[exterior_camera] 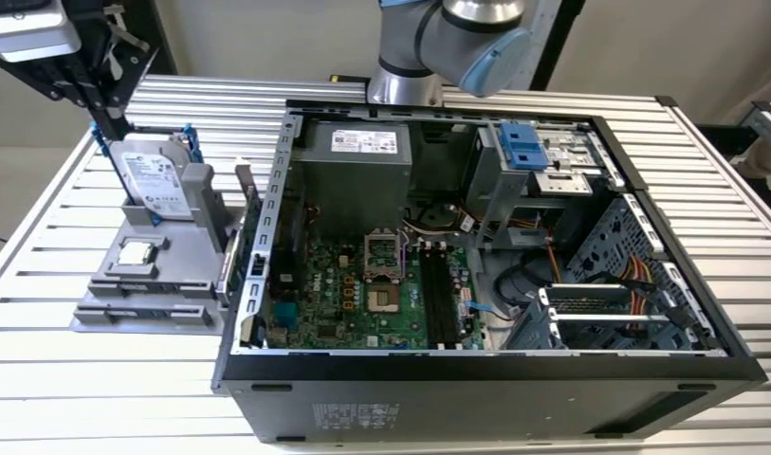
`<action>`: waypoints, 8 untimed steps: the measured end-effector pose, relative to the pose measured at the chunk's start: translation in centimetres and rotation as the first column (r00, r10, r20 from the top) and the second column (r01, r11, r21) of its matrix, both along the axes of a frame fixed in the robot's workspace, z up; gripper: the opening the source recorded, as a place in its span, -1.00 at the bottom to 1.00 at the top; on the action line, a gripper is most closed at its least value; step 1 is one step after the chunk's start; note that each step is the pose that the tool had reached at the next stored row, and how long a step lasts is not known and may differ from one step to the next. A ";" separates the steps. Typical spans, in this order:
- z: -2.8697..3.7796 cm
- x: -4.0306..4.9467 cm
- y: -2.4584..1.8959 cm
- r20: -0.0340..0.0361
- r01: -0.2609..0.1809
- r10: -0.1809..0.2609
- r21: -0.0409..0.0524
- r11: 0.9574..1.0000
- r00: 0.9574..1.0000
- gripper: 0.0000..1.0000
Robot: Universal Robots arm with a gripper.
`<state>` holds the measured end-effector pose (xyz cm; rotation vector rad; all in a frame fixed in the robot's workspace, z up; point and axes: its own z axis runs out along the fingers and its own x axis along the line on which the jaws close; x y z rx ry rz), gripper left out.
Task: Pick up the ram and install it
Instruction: 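Reach for the ram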
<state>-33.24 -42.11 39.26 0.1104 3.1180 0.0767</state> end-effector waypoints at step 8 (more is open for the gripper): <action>0.00 -0.28 -1.42 0.000 0.000 0.000 0.001 1.000 1.000 -1.00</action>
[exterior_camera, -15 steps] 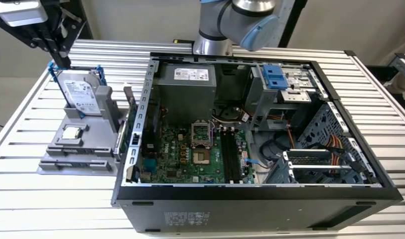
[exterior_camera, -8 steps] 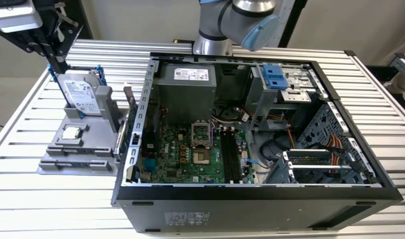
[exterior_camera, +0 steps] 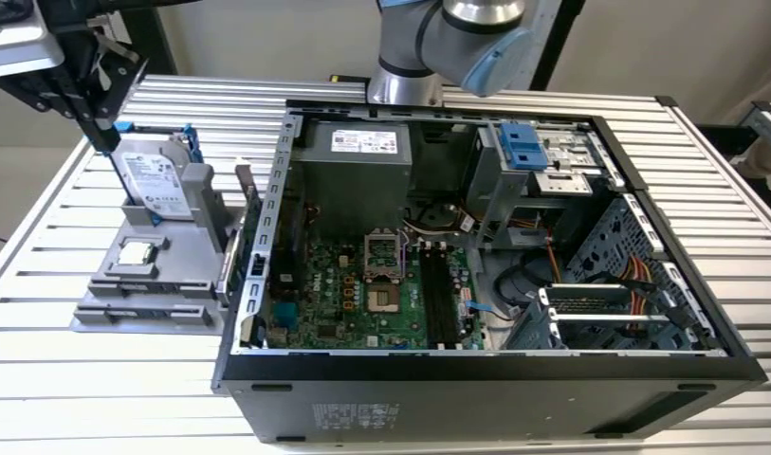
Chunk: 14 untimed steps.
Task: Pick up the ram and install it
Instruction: 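Reach for the ram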
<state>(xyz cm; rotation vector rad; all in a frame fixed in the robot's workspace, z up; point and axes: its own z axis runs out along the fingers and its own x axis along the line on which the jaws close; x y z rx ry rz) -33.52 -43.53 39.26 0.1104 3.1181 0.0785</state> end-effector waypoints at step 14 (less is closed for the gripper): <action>0.00 -0.34 -2.76 0.000 0.000 0.000 0.002 1.000 1.000 -1.00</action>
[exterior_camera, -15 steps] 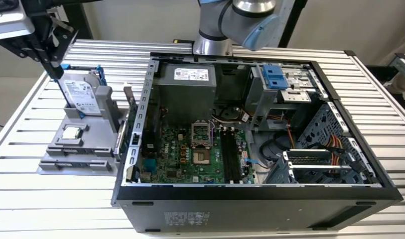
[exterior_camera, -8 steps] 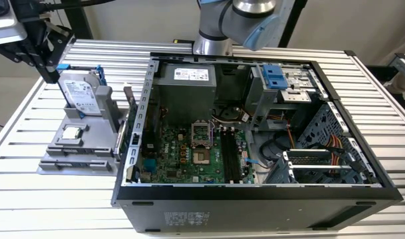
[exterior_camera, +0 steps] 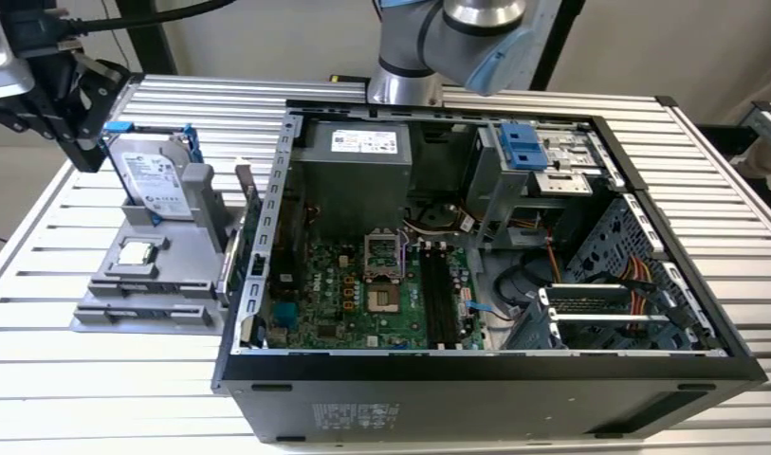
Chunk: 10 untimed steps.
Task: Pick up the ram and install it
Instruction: 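Reach for the ram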
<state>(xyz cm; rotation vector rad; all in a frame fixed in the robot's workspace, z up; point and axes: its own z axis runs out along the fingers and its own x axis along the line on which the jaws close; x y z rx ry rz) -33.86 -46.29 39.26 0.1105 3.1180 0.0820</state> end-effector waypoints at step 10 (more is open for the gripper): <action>0.00 -0.20 -1.45 0.000 -0.010 0.010 0.005 1.000 1.000 -1.00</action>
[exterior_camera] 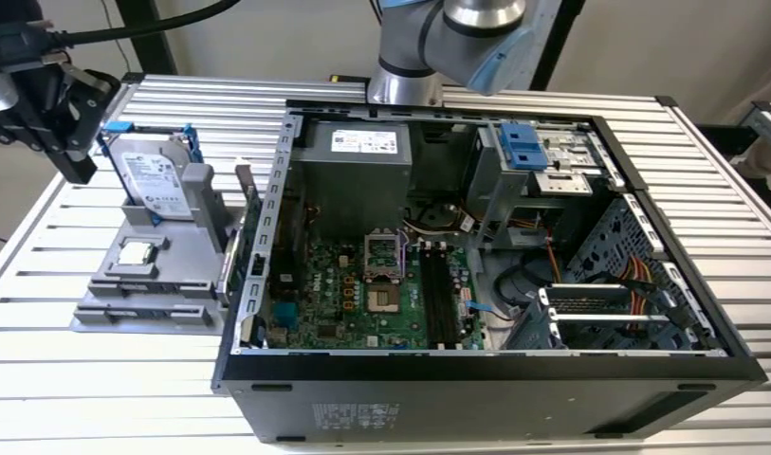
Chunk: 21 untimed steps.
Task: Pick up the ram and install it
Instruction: 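Reach for the ram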
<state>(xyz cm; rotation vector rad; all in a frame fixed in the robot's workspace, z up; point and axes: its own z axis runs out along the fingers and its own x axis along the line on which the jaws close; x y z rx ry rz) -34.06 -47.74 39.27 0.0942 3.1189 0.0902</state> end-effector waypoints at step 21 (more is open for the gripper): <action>0.00 -0.11 -0.10 0.000 -0.005 0.005 0.001 1.000 1.000 1.00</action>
